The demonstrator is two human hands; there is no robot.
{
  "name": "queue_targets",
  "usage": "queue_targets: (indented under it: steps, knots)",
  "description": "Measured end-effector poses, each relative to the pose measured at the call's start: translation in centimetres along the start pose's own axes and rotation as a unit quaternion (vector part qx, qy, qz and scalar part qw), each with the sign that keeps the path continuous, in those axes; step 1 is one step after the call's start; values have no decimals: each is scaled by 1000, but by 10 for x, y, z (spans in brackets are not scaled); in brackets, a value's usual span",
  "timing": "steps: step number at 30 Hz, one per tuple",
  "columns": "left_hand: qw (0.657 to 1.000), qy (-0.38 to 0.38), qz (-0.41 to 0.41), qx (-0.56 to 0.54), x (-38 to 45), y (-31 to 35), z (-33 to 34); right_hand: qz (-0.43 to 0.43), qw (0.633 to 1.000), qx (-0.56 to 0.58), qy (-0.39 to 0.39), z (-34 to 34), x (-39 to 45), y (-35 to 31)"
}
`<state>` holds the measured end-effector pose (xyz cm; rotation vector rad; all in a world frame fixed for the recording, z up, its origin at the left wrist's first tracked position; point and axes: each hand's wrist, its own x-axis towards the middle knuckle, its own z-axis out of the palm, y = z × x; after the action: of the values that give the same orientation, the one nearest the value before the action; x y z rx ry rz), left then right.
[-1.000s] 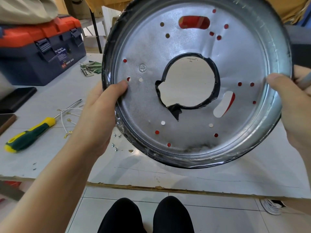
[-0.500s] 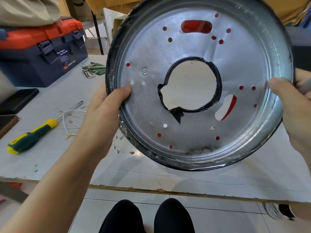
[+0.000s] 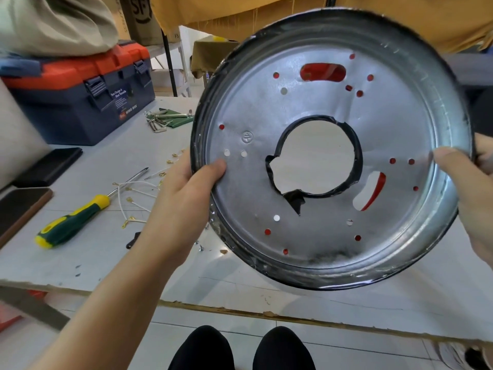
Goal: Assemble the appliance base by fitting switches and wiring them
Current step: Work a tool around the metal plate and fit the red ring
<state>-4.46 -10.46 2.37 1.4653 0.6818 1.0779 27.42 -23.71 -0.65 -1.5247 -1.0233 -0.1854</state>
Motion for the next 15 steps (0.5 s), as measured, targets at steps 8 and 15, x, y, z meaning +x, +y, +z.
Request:
queue_targets:
  steps: [8, 15]
  knots:
    - [999, -19, 19, -21, -1, -5, -1, 7, 1000, 19, -14, 4, -7, -2]
    - [998, -26, 35, -38, -1, -10, -2, 41, 998, 30, -31, 3, -12, -9]
